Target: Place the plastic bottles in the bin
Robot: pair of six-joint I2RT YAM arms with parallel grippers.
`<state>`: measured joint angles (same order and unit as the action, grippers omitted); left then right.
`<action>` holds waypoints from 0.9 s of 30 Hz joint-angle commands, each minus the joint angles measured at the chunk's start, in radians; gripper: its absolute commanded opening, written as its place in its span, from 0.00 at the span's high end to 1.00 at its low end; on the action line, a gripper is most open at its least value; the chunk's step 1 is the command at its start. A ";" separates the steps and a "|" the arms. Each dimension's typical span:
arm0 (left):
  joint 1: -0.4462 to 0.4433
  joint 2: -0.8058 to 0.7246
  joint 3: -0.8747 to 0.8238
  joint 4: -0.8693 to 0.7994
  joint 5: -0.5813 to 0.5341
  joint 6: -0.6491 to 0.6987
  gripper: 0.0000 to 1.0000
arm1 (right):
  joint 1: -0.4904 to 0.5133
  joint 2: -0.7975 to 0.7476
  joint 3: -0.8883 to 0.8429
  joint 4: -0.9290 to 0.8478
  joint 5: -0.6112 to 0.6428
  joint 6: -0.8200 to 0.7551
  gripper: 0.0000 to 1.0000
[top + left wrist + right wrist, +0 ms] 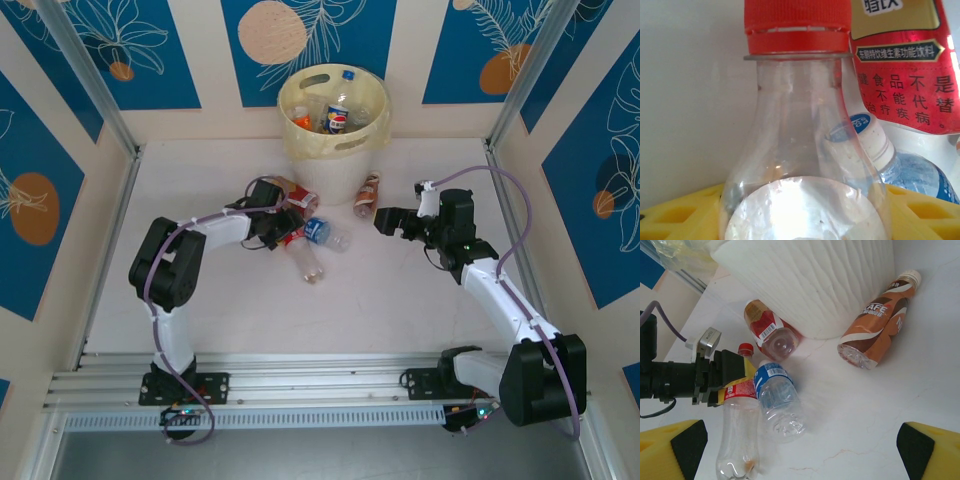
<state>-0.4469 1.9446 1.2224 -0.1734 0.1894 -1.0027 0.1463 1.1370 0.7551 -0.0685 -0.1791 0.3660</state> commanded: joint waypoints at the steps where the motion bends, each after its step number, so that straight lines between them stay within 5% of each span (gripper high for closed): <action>1: 0.002 -0.015 -0.014 0.023 0.012 0.053 0.37 | -0.003 -0.020 0.020 -0.012 0.003 -0.017 0.01; 17: 0.005 -0.231 -0.084 0.071 -0.065 0.228 0.74 | -0.004 -0.054 0.009 -0.001 -0.007 -0.022 0.01; 21: 0.005 -0.278 -0.097 0.088 -0.069 0.255 0.99 | -0.004 -0.056 0.009 -0.001 0.006 -0.012 0.01; 27: 0.005 -0.377 -0.141 0.162 -0.088 0.282 1.00 | -0.005 -0.056 0.009 0.004 0.015 0.001 0.01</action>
<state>-0.4469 1.6257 1.0996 -0.0753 0.1257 -0.7624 0.1463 1.0958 0.7551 -0.0677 -0.1715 0.3592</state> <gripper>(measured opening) 0.565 0.993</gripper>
